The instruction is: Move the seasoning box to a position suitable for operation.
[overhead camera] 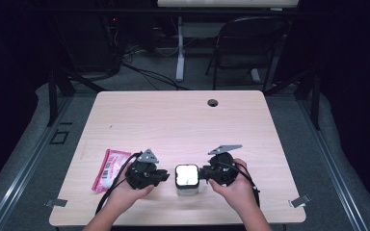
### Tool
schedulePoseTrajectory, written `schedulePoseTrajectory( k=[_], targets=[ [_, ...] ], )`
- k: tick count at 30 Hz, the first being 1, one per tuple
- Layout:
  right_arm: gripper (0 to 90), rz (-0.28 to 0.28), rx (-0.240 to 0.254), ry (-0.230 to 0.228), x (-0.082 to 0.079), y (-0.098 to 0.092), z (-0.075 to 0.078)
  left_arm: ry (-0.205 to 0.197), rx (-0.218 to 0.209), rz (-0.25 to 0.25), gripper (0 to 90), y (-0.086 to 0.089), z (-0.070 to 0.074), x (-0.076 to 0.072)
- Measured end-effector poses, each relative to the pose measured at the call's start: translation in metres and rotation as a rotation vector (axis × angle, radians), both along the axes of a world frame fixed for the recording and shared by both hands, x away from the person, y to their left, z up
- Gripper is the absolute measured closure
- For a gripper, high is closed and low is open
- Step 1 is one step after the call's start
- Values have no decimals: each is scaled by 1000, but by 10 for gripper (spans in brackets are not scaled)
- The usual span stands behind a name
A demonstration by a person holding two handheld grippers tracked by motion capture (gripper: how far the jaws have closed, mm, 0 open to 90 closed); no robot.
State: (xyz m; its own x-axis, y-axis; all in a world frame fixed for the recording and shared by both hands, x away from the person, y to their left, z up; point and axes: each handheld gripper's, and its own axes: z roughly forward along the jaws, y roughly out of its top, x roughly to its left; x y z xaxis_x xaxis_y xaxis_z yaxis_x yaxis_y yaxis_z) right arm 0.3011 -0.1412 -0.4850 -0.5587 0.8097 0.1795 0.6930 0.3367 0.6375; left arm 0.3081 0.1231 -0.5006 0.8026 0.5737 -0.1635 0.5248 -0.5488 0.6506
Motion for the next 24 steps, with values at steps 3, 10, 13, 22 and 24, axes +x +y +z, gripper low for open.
schedulePoseTrajectory(
  k=[3,10,13,22,24],
  targets=[
    [808,1,-1,0,0,0,0,7,8,-20,829,-3,-3,-2],
    [835,-3,5,3,-1,0,-1,18,10,-64,897,-9,-6,-6],
    [837,-2,5,1,-1,1,-1,17,13,-81,900,-11,-7,-7],
    [831,-6,9,7,-1,0,-1,9,21,-97,900,-15,-9,-9],
    [831,-6,10,9,-1,0,-1,14,21,-97,900,-15,-9,-9]
  ],
)
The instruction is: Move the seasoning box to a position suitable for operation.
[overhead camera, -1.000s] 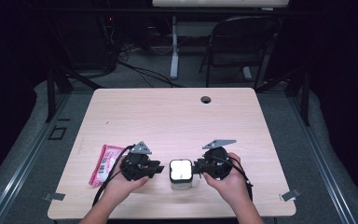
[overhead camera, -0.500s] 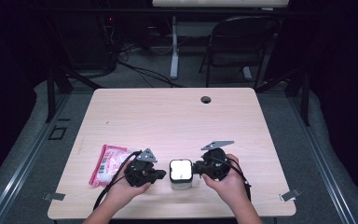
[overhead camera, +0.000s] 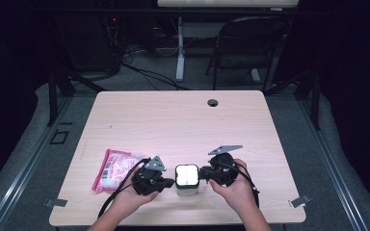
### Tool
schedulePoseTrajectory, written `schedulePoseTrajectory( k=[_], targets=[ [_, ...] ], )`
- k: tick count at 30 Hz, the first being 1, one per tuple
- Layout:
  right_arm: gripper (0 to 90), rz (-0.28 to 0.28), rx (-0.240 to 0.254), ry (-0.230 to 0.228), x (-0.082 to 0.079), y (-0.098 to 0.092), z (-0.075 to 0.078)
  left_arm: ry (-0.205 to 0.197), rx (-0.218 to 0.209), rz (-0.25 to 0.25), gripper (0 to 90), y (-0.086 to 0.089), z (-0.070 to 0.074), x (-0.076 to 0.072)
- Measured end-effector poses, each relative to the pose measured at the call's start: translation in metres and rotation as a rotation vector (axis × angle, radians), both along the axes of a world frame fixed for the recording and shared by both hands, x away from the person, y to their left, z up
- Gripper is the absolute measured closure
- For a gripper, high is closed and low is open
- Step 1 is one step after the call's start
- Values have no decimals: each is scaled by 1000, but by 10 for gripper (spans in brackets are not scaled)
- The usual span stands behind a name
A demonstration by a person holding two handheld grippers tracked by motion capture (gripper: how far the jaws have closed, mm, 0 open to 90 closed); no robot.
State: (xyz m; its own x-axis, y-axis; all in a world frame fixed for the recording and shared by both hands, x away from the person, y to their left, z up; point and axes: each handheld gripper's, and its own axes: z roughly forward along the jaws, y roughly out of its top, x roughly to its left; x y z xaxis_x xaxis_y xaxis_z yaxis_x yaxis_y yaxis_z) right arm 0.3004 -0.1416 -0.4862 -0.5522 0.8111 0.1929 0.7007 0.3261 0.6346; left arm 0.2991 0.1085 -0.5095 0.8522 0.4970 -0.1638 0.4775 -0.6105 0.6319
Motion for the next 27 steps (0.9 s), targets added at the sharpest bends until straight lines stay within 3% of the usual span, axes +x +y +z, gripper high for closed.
schedulePoseTrajectory(
  k=[8,12,21,27],
  targets=[
    [829,-1,7,5,0,-1,0,10,-33,-1,900,2,1,1],
    [825,-3,9,4,0,-1,0,2,-28,6,900,2,2,1],
    [821,-7,18,3,0,-3,-1,-1,-77,8,898,4,6,2],
    [853,-5,34,5,0,-4,-2,0,-71,6,888,4,5,2]
  ],
)
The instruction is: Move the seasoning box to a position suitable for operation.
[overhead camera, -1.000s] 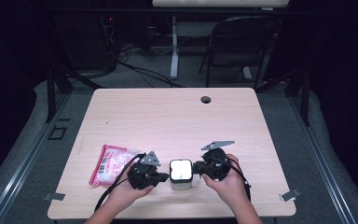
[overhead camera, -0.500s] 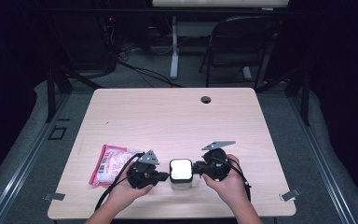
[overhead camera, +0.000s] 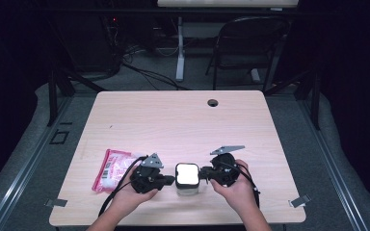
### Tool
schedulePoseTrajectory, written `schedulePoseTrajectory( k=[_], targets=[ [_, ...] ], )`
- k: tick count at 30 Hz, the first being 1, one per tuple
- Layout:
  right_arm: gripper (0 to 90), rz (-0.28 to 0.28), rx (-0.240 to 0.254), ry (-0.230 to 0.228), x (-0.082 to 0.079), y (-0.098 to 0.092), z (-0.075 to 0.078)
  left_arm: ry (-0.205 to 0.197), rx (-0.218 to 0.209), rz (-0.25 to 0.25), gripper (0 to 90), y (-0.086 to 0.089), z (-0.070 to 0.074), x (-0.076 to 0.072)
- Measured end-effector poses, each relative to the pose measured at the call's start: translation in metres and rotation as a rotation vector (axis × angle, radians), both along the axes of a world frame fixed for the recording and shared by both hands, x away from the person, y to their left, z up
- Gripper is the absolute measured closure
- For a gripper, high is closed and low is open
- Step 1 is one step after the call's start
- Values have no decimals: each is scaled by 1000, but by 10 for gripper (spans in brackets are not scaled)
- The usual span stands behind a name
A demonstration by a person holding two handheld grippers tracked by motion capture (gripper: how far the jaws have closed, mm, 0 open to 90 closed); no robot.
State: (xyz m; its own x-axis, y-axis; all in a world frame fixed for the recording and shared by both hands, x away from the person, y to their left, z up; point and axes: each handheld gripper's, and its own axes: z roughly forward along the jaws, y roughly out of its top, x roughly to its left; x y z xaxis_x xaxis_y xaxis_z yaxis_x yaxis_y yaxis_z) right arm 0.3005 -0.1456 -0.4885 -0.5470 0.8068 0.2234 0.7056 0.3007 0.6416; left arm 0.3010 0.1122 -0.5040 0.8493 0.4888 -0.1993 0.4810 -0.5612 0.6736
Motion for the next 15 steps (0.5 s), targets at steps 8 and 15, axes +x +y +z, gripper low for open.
schedulePoseTrajectory(
  k=[8,15],
  targets=[
    [859,2,-4,-5,-1,0,0,3,9,-10,883,-2,-2,0],
    [858,-3,3,-4,-1,0,0,-6,14,-6,882,-3,-1,-1]
  ],
)
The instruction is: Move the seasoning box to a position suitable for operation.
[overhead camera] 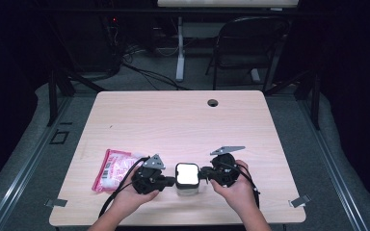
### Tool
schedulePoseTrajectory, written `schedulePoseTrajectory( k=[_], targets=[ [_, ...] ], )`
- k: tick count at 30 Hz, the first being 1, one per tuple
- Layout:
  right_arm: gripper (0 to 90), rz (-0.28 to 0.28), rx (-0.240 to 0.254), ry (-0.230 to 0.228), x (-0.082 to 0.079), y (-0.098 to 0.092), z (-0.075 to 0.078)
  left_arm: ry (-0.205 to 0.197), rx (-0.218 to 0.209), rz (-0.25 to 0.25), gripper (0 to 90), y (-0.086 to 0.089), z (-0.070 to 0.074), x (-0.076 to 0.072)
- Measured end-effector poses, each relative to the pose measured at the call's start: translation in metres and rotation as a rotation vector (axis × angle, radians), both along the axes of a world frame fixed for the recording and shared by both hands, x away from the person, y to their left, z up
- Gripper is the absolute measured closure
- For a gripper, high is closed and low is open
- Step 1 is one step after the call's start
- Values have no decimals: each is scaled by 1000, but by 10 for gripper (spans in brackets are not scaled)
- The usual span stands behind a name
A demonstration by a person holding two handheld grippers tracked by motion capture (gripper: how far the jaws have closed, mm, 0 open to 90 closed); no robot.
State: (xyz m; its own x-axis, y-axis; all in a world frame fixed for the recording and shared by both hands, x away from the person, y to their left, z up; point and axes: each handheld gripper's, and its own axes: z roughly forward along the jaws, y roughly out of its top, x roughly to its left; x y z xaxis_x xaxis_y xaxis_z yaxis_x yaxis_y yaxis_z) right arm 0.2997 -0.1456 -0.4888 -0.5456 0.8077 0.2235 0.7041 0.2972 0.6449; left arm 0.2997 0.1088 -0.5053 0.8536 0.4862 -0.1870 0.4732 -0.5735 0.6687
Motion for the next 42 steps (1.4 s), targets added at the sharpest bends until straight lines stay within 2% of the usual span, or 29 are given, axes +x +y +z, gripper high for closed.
schedulePoseTrajectory(
  k=[2,3,4,5,8,9,11,15,20,21,25,36,42],
  targets=[
    [832,-4,-1,-4,0,0,0,-1,-2,0,882,0,1,0],
    [773,-12,-9,-8,0,0,0,4,-14,-5,882,0,1,0],
    [773,-12,-9,-8,0,0,0,4,-14,-5,882,0,1,0],
    [741,-12,5,6,0,-1,-1,3,-14,-5,881,0,2,0],
    [711,0,5,15,0,0,-1,-3,-17,-7,880,0,3,0],
    [671,10,7,6,-2,2,-1,-7,-22,-8,878,0,5,0],
    [658,26,-8,8,-4,4,1,-8,-27,-11,874,-1,6,-1],
    [640,49,-2,8,-10,7,4,-21,-31,-13,862,-2,9,0],
    [623,90,-21,8,-18,11,10,-26,-33,-17,839,-4,13,-1],
    [617,115,-30,2,-23,14,12,-31,-38,-16,836,-6,14,-2],
    [601,154,-50,-2,-29,20,16,-36,-39,-20,821,-7,17,-2],
    [558,150,-84,-25,-32,29,13,-42,-34,-6,783,-10,18,-3],
    [537,130,-106,-46,-35,34,13,-44,-42,-3,759,-10,19,-3]
  ],
)
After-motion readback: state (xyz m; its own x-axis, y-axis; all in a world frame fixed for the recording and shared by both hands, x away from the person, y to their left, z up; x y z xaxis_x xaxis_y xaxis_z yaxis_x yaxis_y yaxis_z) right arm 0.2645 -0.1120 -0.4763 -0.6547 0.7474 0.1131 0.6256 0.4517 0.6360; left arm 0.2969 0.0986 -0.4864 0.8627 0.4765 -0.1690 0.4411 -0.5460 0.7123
